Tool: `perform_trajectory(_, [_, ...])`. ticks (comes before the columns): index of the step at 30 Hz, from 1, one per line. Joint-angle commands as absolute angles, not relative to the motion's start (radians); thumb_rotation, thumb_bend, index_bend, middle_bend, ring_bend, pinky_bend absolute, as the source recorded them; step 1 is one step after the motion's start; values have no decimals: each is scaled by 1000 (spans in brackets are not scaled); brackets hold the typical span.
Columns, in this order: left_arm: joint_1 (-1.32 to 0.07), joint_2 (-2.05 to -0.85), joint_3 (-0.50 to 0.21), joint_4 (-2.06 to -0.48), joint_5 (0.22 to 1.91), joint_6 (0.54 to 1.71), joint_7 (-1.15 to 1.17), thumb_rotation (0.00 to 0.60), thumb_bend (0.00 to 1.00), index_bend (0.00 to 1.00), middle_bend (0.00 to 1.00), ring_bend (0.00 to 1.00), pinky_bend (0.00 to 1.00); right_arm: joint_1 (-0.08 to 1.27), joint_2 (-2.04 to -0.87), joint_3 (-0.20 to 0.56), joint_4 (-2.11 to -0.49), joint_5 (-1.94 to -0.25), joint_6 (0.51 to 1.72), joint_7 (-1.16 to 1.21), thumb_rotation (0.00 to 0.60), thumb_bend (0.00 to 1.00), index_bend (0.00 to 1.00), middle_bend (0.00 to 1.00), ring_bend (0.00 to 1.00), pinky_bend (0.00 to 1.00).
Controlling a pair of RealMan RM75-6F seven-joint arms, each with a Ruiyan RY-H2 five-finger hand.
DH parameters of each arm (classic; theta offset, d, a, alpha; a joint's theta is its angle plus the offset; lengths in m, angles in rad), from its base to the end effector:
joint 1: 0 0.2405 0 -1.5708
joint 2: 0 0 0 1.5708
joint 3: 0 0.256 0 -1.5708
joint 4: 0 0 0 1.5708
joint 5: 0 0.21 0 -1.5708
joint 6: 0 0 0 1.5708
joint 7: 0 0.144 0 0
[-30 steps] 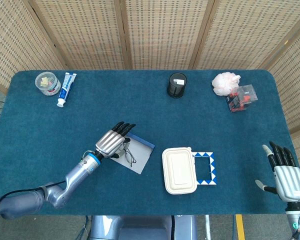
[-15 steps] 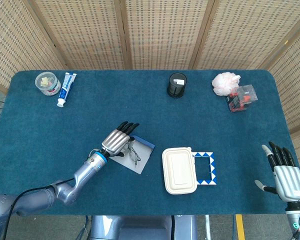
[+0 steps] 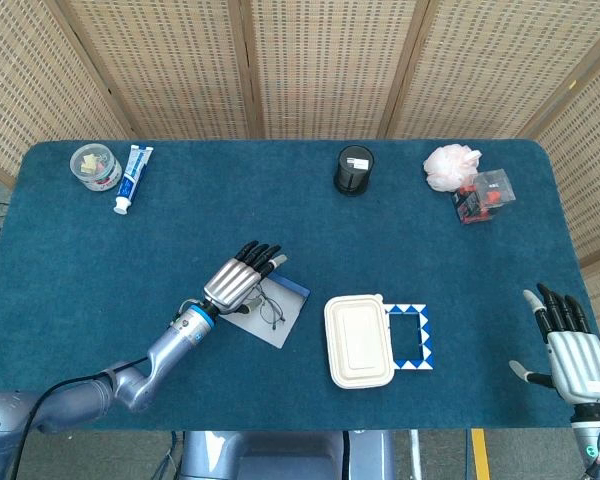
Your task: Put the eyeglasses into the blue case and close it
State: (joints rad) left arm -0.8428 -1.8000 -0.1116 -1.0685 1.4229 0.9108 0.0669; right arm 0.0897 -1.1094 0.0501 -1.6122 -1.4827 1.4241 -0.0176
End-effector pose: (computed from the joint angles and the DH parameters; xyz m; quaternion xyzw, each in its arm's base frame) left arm -0.1278 0.3538 -0.0866 -0.8026 -0.3024 -0.3892 0.3360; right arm -0.3165 -0.1824 0.1552 0.6059 -0.3997 0.3627 0.5845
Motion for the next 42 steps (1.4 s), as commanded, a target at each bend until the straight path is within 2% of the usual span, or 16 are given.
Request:
perform_trajectory(1, [-837,-1782,-98,-1093,1440,921,73,600,332,0,0,0,0,90,-1109,50,-1613,-1483,1424,-17,600,0,0,0,0,0])
perform_trajectory(11, [-814,-1724,-72,-1192,1457,958,205,600,269,0,0,0,0,91,-1106,47,-1614,-1486,1420,-13,600,0,0,0,0,0])
perform_trajectory(26, [-837,-1796,-108,-1106,1394,914,302,600,278,0,0,0,0,95,-1101,45,-1614,-1486,1411,0,600,0,0,0,0,0])
perform_trajectory(42, [-882,-1890,-143,-993,1367,880,298,600,283,0,0,0,0,100,-1097,44,-1618,-1482,1400,4,600,0,0,0,0,0])
